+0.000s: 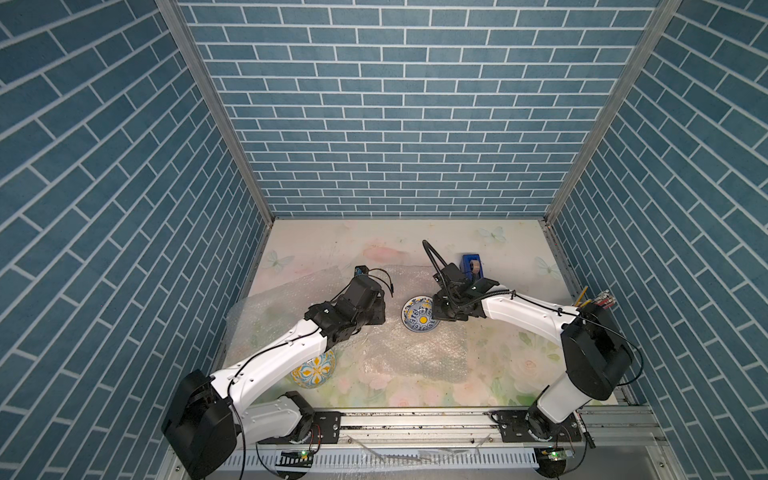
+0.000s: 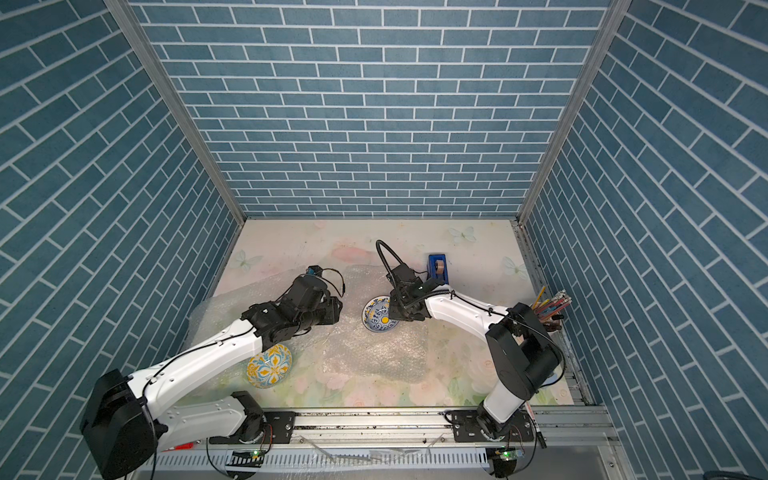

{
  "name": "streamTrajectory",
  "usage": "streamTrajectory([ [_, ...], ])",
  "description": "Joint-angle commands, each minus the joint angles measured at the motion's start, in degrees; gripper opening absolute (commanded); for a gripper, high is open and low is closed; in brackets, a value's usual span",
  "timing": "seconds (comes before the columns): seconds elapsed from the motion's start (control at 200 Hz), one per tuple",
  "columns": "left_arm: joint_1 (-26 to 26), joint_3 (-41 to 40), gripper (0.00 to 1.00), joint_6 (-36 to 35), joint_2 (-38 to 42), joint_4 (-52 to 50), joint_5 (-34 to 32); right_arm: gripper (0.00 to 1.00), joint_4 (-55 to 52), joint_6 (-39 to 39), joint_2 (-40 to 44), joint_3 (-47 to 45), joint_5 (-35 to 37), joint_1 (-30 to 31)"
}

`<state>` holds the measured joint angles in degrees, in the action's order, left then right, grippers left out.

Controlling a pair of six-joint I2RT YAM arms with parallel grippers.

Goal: Wrap bowls in bubble wrap
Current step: Place the bowl on the bubble wrap.

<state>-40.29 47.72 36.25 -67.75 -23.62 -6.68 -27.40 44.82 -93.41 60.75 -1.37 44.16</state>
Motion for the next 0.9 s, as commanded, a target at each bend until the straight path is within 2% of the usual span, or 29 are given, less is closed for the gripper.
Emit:
streamTrajectory([
  [0.0,0.6,-0.6,0.52,0.5,-0.7,0.6,0.3,0.0,1.7,2.2,-0.6,-0.4,-0.5,0.6],
  [0.09,0.7,-0.4,0.52,0.8,-1.6,1.3,0.6,0.0,1.7,1.9,-0.6,-0.7,0.0,0.8],
  [0.165,0.7,0.2,0.51,1.1,-2.7,1.3,1.1,0.11,0.7,1.8,0.0,-0.4,0.6,0.8],
  [0.525,0.7,3.6,0.5,1.9,-5.4,1.7,3.1,0.42,-9.4,-0.3,8.0,2.0,4.4,1.3],
  [0.895,0.7,3.6,0.63,1.0,-8.6,3.4,4.7,0.59,-20.8,0.7,18.8,-1.4,7.0,3.8],
])
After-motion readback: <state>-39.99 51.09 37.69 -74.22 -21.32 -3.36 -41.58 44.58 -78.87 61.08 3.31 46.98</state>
